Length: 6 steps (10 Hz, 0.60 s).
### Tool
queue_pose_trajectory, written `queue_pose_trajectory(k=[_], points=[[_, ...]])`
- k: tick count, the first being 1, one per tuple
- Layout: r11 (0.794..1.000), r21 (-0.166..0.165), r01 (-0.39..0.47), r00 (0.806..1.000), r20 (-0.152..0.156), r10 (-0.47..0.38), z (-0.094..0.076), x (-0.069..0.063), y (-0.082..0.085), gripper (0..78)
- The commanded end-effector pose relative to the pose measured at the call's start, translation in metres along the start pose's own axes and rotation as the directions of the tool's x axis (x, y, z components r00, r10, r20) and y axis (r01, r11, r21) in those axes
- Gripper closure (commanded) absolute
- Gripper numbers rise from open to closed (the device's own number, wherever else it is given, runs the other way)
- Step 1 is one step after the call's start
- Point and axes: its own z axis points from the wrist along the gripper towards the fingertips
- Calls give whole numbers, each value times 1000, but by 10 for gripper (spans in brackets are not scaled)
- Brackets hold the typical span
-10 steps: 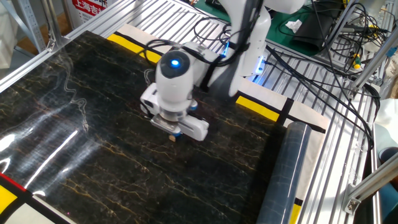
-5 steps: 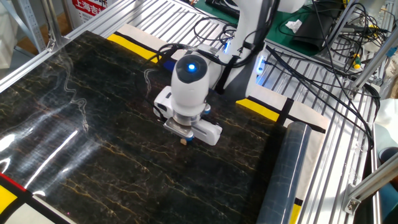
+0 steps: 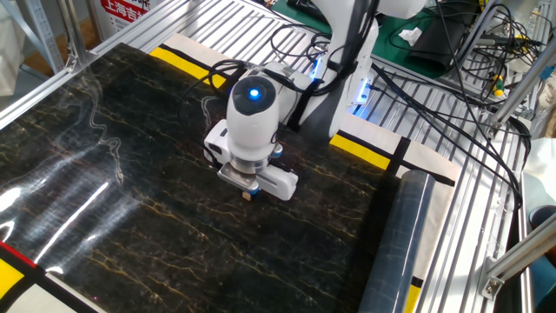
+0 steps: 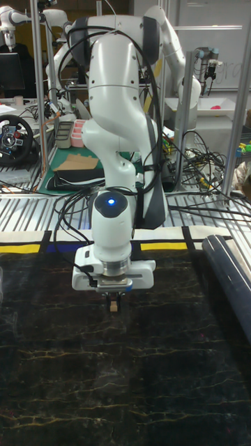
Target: Hold a small block with the gripper and sweep it from left to right on the table
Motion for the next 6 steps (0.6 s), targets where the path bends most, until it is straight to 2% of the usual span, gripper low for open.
queue_pose_trajectory(k=[1, 6], points=[[1000, -5, 5, 1000, 5, -5, 2, -4, 0, 764], [1000, -15, -5, 1000, -4, 5, 6, -4, 14, 764]])
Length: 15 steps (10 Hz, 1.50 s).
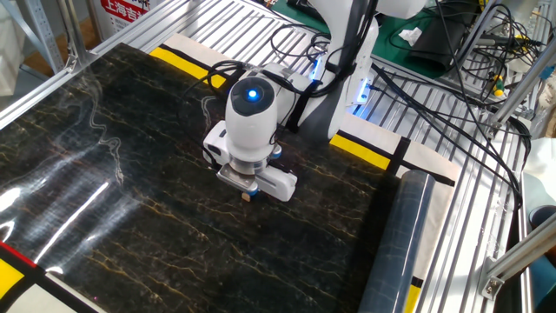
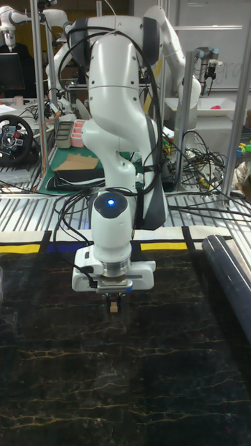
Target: Hold a small block with the gripper and sweep it from left to right on the table
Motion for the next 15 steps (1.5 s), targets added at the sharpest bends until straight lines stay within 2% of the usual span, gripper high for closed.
queue_pose_trajectory(k=[1, 3, 6, 9, 15], points=[[1000, -11, -11, 1000, -13, 11, 6, -1, 16, 764], [1000, -12, -25, 999, -38, 24, 5, 1, 25, 764], [999, -16, -37, 998, -51, 36, 11, 3, 35, 764], [999, -11, -48, 996, -73, 47, 7, 7, 46, 764], [998, -8, -58, 994, -93, 57, 3, 16, 59, 764]])
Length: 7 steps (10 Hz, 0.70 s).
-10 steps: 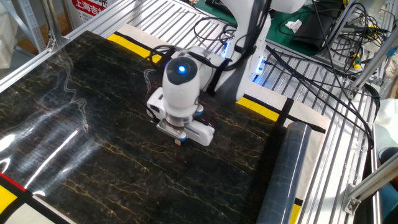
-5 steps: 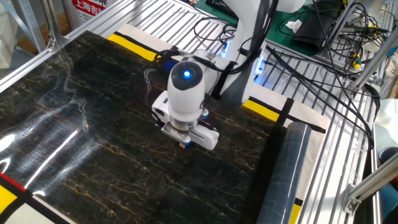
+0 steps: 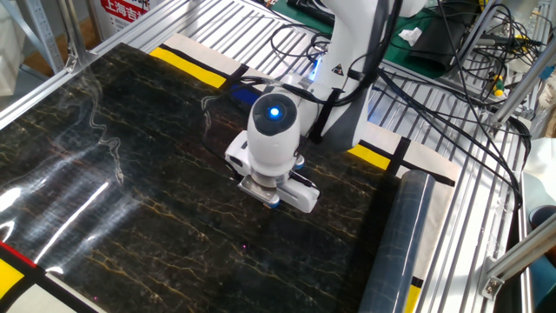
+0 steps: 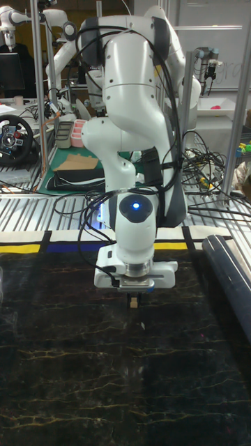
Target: Hold a small block with the gripper and sweep it from left to right on the table
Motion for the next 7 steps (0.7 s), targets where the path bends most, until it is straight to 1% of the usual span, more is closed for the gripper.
queue_pose_trajectory(k=[1, 5, 7], points=[[1000, 2, -7, 1000, -18, 7, 2, 7, 6, 764], [1000, 16, -10, 1000, -14, 11, 3, 6, 5, 764], [1000, 20, 5, 1000, -15, -5, 3, 6, 5, 764]])
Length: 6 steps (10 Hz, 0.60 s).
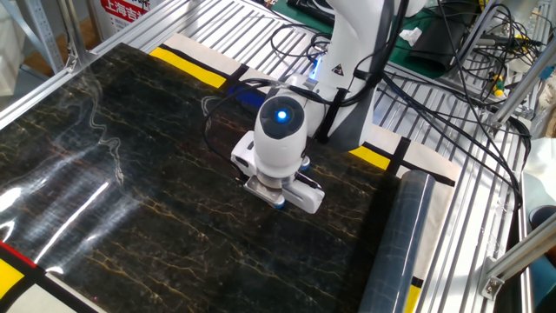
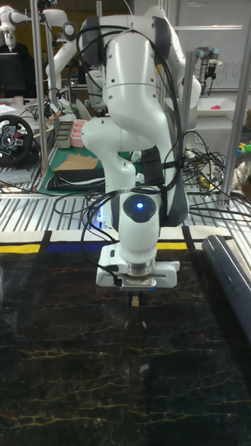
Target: Hold a small block with the gripper and sweep it from left to right on the table
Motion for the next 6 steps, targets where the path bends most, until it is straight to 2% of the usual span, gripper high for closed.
queue_pose_trajectory(k=[1, 3, 6], points=[[1000, 3, 22, 1000, -12, -22, 2, 2, -1, 764], [999, 2, 45, 999, -9, -45, 2, 2, -1, 764], [999, -6, 34, 999, -8, -34, 2, 2, -1, 764]])
